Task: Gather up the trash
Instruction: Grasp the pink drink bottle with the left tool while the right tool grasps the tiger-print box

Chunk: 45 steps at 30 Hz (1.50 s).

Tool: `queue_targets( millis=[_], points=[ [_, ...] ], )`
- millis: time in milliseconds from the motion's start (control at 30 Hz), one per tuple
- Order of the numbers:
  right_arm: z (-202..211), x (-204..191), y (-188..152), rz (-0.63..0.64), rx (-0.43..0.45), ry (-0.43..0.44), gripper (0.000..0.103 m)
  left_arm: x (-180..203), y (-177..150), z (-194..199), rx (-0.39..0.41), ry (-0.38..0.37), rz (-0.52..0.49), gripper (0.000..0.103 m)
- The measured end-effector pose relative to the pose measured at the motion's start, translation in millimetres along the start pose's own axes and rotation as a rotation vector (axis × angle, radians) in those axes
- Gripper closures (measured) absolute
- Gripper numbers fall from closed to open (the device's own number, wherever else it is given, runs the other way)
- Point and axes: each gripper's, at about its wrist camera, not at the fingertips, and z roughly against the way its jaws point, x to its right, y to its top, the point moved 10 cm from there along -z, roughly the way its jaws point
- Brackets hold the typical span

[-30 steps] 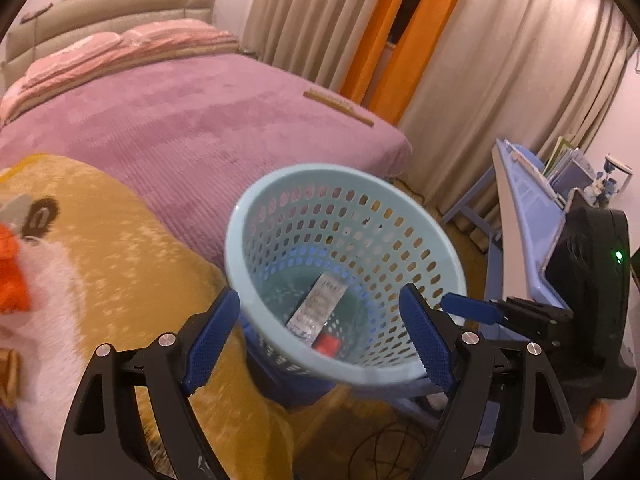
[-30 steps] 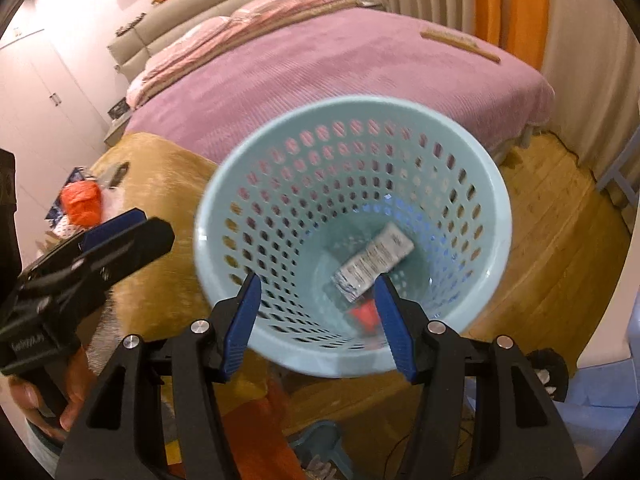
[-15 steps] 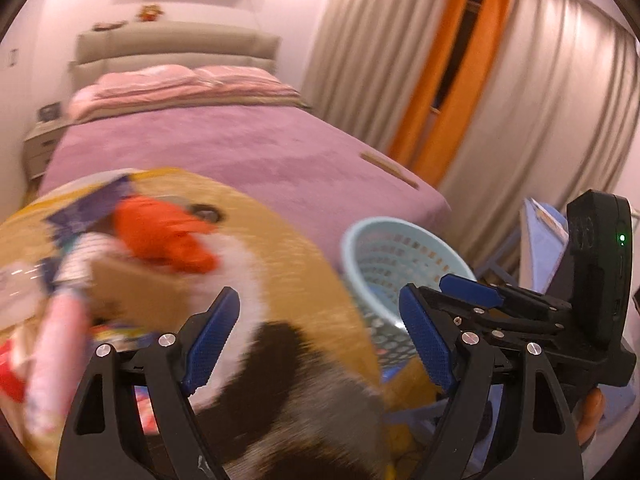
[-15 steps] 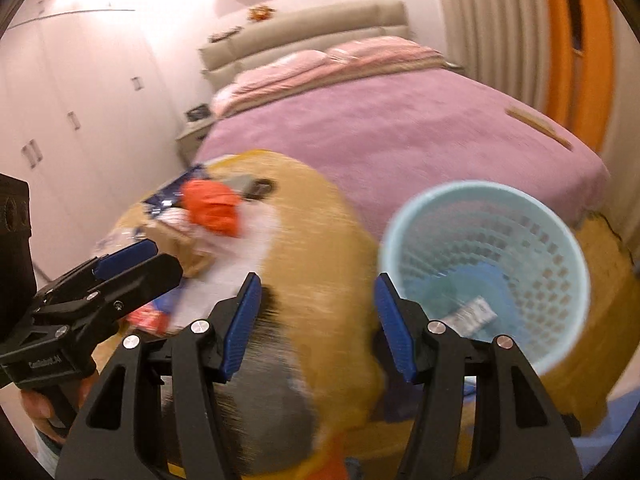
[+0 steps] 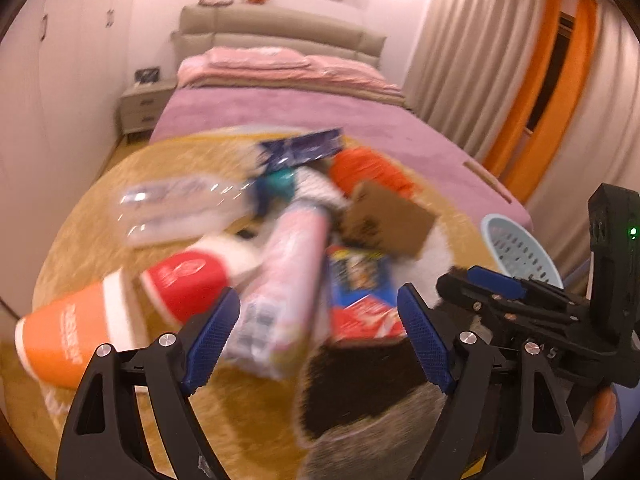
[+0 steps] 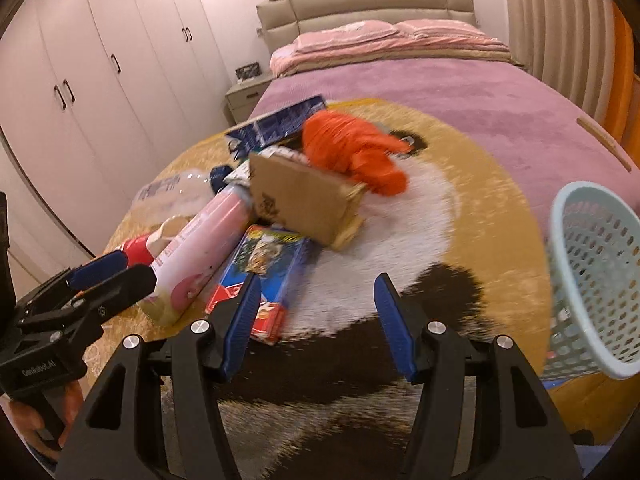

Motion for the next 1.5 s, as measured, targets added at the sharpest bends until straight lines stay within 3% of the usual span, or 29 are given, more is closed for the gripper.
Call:
queue_targets(
  millis=[267,667,700,733,933,1333,1500],
  points=[
    [-9,5,-4,-0.040,-0.028,-0.006,0.048,-26,-12,-25,-0.089,0.006,-0.004,0.037],
    [-13,1,-8,-0.037,-0.048,0.007,0.048,-28,-9,-72,-0.189,0.037,-0.046,0.037],
    [-13,0,-9,-0.036,-0.048,0.007,0.048,-27,-9,-73,-0.191,0.040,-0.046,0.039],
    [-13,0,-10,-0.035,-0.049,0.007,0.048,-27,-10,-74,-0.195,0.036,-0.044,0.047],
    [-13,-4,-7,-0.037,-0.044,0.008,0.048,-25,-18,-60,-0.175,0.008,-0.004,0.054],
    [-55,-33,3,-0.075,-0.109,0.023,0.047,-32,-51,-13,-0.125,-0.035,0.078,0.055],
    [-72,-41,1,-0.084,-0.132,-0.014,0.037,-40,-56,-2,-0.108,-0.018,0.081,0.055]
  ],
)
